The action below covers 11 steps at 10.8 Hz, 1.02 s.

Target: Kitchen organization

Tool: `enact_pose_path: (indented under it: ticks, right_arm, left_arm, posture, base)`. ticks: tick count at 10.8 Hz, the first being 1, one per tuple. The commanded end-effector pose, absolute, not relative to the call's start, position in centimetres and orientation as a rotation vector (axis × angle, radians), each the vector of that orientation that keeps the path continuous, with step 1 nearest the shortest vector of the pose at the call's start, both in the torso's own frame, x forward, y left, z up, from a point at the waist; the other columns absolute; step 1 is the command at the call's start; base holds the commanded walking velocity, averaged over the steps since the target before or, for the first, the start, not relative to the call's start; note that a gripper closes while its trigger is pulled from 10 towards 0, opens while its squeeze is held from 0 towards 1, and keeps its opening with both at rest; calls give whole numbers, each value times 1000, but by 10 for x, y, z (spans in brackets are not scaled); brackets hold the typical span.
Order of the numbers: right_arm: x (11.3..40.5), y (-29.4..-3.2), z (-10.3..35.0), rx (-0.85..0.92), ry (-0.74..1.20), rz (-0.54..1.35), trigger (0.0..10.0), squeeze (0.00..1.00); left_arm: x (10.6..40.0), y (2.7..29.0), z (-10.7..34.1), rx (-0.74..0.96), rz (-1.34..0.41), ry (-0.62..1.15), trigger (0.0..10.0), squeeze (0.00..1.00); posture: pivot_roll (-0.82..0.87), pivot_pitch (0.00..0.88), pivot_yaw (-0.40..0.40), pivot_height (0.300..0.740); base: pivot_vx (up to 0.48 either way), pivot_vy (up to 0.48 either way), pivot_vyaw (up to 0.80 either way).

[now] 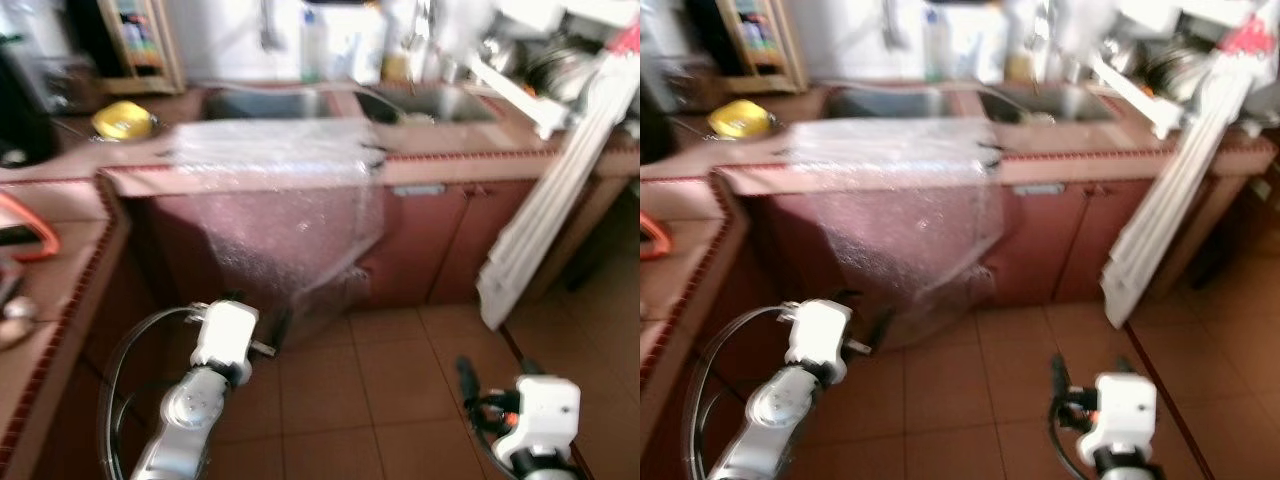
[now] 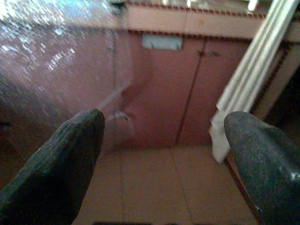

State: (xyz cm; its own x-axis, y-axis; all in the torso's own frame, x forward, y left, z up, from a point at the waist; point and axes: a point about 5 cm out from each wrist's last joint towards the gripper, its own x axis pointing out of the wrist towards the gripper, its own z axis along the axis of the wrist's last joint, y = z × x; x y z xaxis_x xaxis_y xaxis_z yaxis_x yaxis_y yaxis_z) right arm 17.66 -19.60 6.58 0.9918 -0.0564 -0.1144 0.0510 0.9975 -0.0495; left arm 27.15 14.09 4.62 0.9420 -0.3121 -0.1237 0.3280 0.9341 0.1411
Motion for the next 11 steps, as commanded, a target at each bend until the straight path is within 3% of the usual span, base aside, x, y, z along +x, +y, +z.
enact_pose_path:
  ticks: [1,4,11]
  right_arm:
    - [177,-191,68,-44,107,-30,10000,0]
    - [179,-185,71,-87,92,21,10000,0]
    - [184,-185,86,-138,28,29,10000,0]
  left_arm:
    - [270,149,46,152,-311,113,10000,0]
    - [268,146,45,127,-326,126,10000,0]
    - [277,152,56,149,-275,88,10000,0]
  posture:
    - [-39,0,-2,740]
    - [-43,0,-3,740]
    - [-47,0,2,740]
  base:
    - [0,0,0]
    - [0,0,0]
    - [254,0,0]
